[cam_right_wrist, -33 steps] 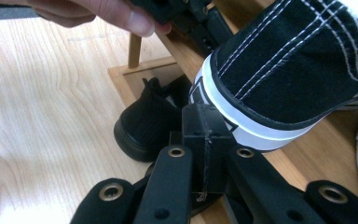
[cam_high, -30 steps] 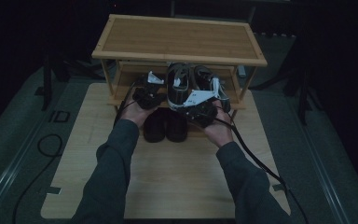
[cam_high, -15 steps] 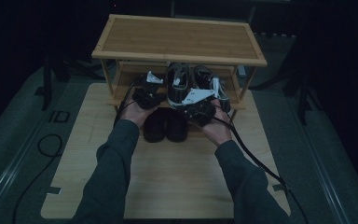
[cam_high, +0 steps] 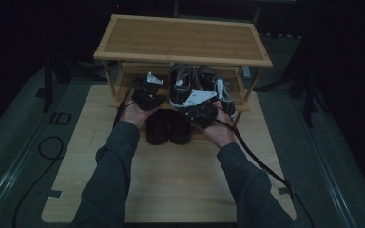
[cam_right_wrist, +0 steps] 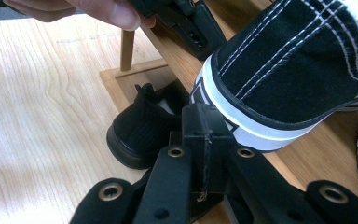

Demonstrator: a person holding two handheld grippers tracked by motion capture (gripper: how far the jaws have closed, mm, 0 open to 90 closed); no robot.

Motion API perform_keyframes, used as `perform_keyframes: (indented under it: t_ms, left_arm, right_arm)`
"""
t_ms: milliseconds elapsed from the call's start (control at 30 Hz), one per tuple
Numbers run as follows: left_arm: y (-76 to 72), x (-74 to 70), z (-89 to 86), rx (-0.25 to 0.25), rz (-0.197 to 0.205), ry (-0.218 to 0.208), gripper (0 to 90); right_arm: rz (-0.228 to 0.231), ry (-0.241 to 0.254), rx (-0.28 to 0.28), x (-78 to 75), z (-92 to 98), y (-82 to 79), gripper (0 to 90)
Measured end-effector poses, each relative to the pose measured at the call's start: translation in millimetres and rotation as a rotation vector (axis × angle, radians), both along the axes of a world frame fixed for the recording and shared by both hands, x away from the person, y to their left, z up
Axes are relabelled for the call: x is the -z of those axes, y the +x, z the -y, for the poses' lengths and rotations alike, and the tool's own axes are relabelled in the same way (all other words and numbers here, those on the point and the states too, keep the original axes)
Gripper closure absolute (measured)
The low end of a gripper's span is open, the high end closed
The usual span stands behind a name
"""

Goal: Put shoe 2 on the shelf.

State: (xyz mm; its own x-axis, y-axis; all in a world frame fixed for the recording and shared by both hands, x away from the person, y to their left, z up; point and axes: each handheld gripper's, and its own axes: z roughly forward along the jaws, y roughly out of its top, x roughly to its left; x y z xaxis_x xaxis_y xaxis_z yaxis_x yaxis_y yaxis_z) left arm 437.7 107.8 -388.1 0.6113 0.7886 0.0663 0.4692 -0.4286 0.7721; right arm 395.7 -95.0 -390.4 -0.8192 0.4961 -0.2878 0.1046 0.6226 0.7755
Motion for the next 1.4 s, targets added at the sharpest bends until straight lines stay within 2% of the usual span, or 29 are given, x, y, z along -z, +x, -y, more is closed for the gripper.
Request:
perform_keyframes:
  t_ms: [200, 300, 400, 500, 567, 733, 933, 1067, 1200, 1300, 1400]
  left_arm:
    - [-0.1, 0.1, 0.4, -0.002, 0.0, 0.0, 90.0]
    - [-0.2, 0.3, -0.2, 0.0, -0.002, -0.004, 90.0]
    - [0.2, 0.5, -0.7, 0.003, -0.001, -0.007, 90.0]
    - [0.1, 0.7, -1.0, 0.004, 0.001, -0.008, 90.0]
    - [-0.1, 0.8, -0.7, 0.003, 0.002, -0.007, 90.0]
    - [0.4, 0.6, -1.1, 0.006, -0.002, -0.008, 90.0]
    - [0.8, 0.8, -2.1, 0.004, -0.002, -0.015, 90.0]
    - [0.9, 1.0, -2.5, 0.005, -0.003, -0.019, 90.0]
    - [1.5, 1.0, -3.0, 0.007, -0.004, -0.022, 90.0]
    - [1.5, 1.1, -2.9, 0.008, -0.004, -0.023, 90.0]
    - [1.2, 1.1, -2.8, 0.006, -0.003, -0.023, 90.0]
  right_arm:
    - [0.007, -0.008, 0.003, -0.1, -1.3, 0.4, 90.0]
    - [-0.008, -0.002, 0.008, -0.1, -1.4, 0.5, 90.0]
    - [-0.022, -0.049, 0.001, 1.3, 2.7, -0.4, 90.0]
    - [-0.029, -0.022, -0.027, -0.3, 14.0, -4.6, 89.9]
    - [-0.03, -0.026, -0.032, -2.3, 22.8, -8.4, 89.8]
    - [-0.057, 0.006, -0.041, -4.8, 50.5, -12.4, 89.3]
    - [-0.077, 0.004, -0.065, -4.2, 73.7, -16.8, 88.9]
    - [-0.087, 0.032, -0.079, -5.1, 91.3, -18.2, 88.9]
    - [-0.095, 0.048, -0.067, -5.2, 109.3, -17.6, 88.8]
    - [-0.103, 0.061, -0.083, -6.7, 120.0, -18.9, 88.8]
    - [-0.103, 0.049, -0.085, -9.2, 125.5, -21.7, 88.8]
